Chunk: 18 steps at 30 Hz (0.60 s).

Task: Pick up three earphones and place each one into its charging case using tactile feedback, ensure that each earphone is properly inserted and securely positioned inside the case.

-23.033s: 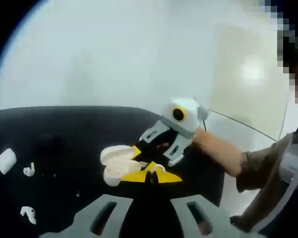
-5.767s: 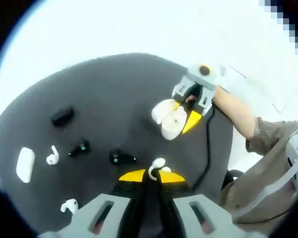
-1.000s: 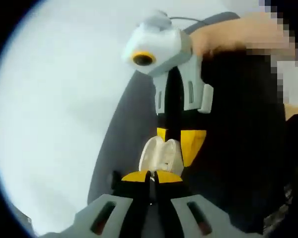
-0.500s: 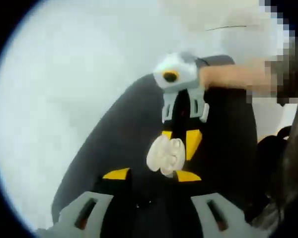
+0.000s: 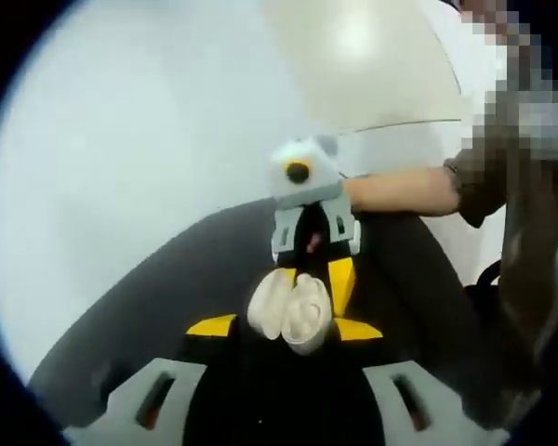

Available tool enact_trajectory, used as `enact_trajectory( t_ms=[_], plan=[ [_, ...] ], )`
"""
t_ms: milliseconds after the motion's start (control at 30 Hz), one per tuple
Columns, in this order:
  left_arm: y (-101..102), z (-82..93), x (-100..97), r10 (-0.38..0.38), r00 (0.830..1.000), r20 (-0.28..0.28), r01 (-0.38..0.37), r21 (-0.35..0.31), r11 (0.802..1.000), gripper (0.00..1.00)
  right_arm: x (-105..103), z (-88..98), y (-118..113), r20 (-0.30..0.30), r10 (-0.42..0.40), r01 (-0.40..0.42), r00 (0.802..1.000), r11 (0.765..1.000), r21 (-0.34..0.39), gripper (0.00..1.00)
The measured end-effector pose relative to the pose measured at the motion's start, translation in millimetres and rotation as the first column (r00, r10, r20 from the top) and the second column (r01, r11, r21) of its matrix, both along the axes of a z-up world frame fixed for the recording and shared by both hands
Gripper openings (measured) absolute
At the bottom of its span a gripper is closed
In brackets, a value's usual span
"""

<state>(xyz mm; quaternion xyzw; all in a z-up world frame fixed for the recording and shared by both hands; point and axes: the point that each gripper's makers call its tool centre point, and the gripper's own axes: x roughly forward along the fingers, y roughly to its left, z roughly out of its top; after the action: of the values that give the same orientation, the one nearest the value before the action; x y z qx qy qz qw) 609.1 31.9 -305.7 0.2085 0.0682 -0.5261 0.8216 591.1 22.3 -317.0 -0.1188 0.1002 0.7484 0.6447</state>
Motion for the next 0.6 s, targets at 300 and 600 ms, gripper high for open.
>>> enact_trajectory(
  t_ms=[300,600],
  plan=[
    [-9.4,10.6,-8.3,-0.063,0.991,0.119,0.078,-0.122,0.989,0.33,2.1,-1.0,-0.8,-0.082,-0.024,0.023,0.996,1.000,-0.012,0.21],
    [-7.4,18.7,-17.3,-0.100,0.991,0.084,0.116,-0.211,0.971,0.19,0.5,0.6,-2.6,-0.099,-0.033,0.032,0.995,0.999,-0.007,0.21]
  ],
)
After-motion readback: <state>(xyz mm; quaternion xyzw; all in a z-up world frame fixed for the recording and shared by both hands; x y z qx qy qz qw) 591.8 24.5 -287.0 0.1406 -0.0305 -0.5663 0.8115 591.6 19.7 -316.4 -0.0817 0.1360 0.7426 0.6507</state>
